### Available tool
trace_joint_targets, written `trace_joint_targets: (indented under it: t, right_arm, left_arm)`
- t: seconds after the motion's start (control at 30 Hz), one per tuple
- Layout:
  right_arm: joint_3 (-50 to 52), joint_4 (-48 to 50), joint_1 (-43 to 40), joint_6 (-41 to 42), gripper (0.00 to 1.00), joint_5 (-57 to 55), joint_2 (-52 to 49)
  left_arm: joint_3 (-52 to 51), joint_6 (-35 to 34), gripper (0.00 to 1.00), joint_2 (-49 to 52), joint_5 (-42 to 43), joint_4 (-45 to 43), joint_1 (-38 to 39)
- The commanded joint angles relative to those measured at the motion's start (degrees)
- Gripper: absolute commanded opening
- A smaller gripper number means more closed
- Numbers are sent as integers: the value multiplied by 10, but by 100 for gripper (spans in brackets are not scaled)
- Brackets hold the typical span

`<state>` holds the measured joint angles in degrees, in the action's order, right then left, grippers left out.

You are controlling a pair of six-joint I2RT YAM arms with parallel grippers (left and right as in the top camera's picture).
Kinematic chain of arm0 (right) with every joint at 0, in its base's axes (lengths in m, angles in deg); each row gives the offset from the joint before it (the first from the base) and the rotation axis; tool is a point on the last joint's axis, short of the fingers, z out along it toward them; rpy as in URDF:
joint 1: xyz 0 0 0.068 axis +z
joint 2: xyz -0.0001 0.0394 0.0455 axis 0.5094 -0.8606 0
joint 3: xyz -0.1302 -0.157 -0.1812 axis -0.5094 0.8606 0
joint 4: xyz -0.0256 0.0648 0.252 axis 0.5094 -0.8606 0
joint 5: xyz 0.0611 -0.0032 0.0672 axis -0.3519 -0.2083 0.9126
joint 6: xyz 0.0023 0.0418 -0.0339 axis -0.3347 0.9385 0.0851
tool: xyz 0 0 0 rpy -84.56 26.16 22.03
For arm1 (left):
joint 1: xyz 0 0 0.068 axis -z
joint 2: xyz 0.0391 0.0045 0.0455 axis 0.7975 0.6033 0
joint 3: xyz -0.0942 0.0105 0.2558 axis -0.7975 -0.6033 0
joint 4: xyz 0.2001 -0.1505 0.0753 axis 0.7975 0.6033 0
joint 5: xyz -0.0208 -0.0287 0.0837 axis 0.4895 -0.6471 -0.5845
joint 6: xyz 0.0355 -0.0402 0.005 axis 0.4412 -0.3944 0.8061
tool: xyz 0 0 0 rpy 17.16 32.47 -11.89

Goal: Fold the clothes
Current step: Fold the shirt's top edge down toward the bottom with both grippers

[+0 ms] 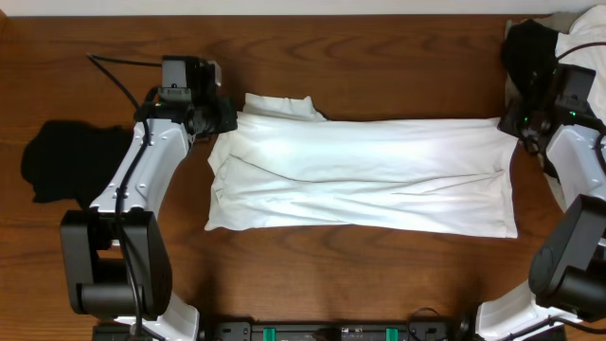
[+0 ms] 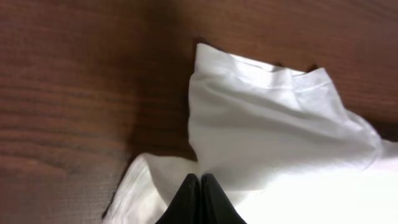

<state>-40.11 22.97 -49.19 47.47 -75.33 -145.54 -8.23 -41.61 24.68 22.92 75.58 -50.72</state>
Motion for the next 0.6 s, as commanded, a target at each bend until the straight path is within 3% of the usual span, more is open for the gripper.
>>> trace_joint_targets:
  t: [0.0, 0.17, 0.4, 0.57]
  right_arm:
    - [-10, -23, -24, 2, 1, -29, 14]
    - [-10, -60, -41, 3, 1, -24, 14]
    - [-10, -108, -43, 6, 1, -22, 14]
    - [-10, -146, -43, 7, 1, -22, 14]
  left_arm:
    - [4, -8, 6, -9, -1, 18, -13]
    - [4, -34, 6, -16, 5, 50, -34]
    - [4, -36, 6, -23, 111, 113, -54]
    - [4, -35, 6, -23, 113, 169, -53]
